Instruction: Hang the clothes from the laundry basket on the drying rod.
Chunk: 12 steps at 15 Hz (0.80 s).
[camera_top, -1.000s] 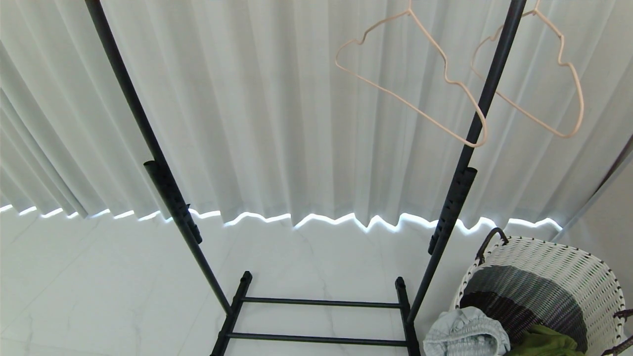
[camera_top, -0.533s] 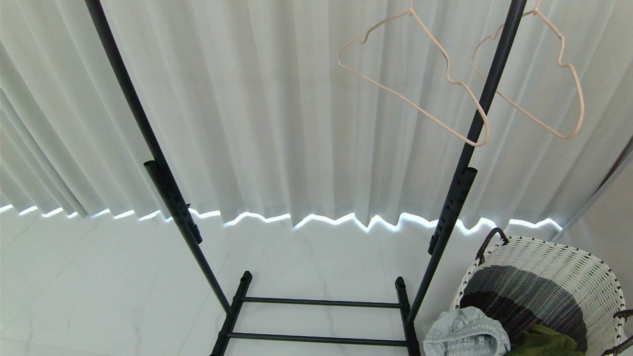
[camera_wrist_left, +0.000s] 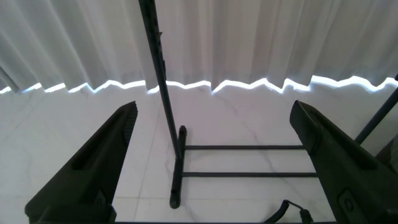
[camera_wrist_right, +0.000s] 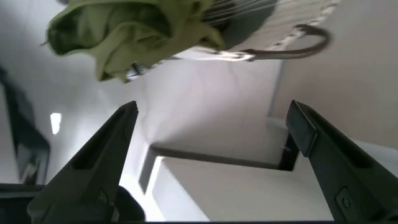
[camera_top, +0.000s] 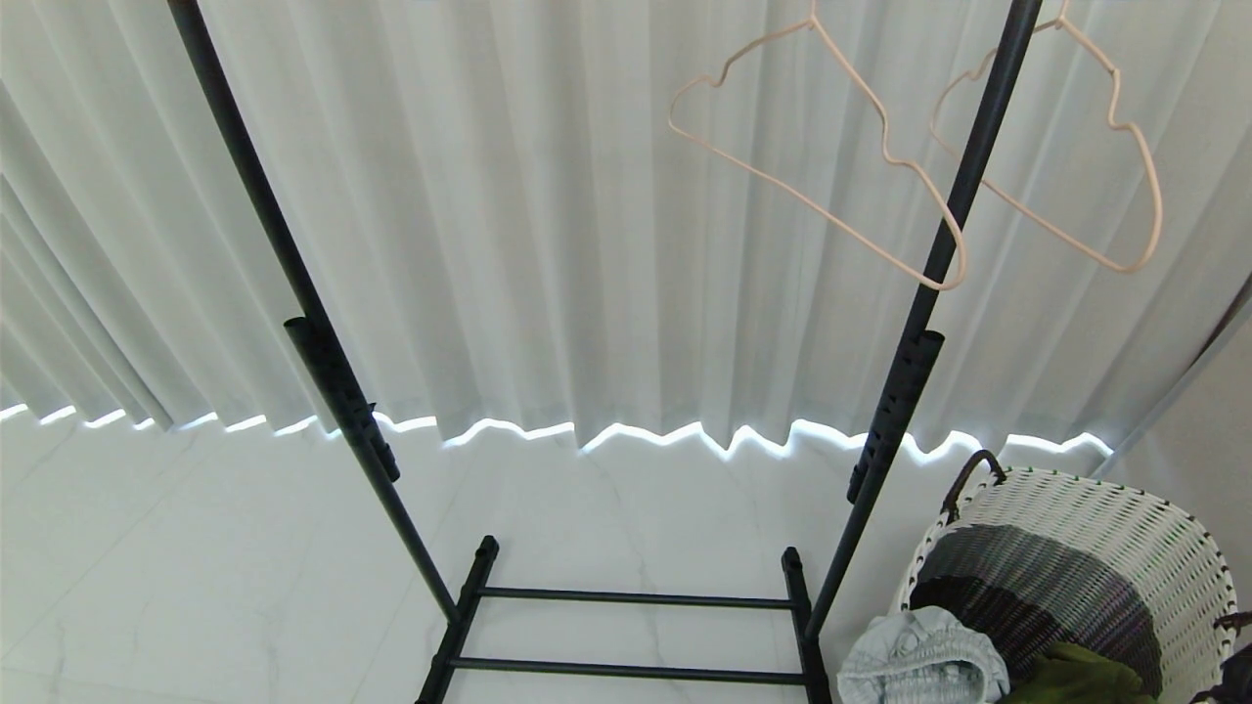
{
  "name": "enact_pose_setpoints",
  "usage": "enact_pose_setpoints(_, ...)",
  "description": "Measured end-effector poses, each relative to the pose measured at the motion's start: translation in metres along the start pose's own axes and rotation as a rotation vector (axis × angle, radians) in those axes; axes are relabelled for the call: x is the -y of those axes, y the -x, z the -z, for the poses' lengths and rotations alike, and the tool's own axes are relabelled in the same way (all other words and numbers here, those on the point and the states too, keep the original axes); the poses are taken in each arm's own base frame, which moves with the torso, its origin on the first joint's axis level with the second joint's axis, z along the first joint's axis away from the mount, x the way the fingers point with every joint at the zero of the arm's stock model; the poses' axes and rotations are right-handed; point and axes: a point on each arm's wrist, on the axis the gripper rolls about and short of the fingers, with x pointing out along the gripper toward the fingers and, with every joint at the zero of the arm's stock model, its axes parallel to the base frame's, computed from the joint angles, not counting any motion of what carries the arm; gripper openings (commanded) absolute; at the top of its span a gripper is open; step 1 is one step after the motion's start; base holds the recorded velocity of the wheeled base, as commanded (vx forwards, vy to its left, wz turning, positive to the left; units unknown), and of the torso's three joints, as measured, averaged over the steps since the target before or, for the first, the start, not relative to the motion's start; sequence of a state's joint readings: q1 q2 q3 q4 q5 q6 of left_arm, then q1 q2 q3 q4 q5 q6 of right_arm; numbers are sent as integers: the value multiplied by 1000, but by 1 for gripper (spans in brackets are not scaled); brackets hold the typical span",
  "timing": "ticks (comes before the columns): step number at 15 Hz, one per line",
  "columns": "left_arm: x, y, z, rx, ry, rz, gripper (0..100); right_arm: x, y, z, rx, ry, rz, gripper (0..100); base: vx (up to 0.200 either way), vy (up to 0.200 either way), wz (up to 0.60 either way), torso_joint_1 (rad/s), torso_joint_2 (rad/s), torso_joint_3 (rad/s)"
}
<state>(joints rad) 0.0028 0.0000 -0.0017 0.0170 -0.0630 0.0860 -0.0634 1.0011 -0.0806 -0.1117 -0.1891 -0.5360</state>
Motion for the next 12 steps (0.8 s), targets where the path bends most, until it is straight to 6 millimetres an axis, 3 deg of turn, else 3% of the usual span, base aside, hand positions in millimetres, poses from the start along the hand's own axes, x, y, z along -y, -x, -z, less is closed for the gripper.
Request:
enact_pose_setpoints(6, 0, 0, 0, 0, -3, 0, 100, -4, -25, -5, -64, -9, -123, 100, 0, 0, 0, 0, 0, 0)
enact_pose_setpoints(12, 0, 0, 0, 0, -3, 0, 100, 4, -59, -30, 23, -26, -87, 100, 0, 0, 0, 0, 0, 0)
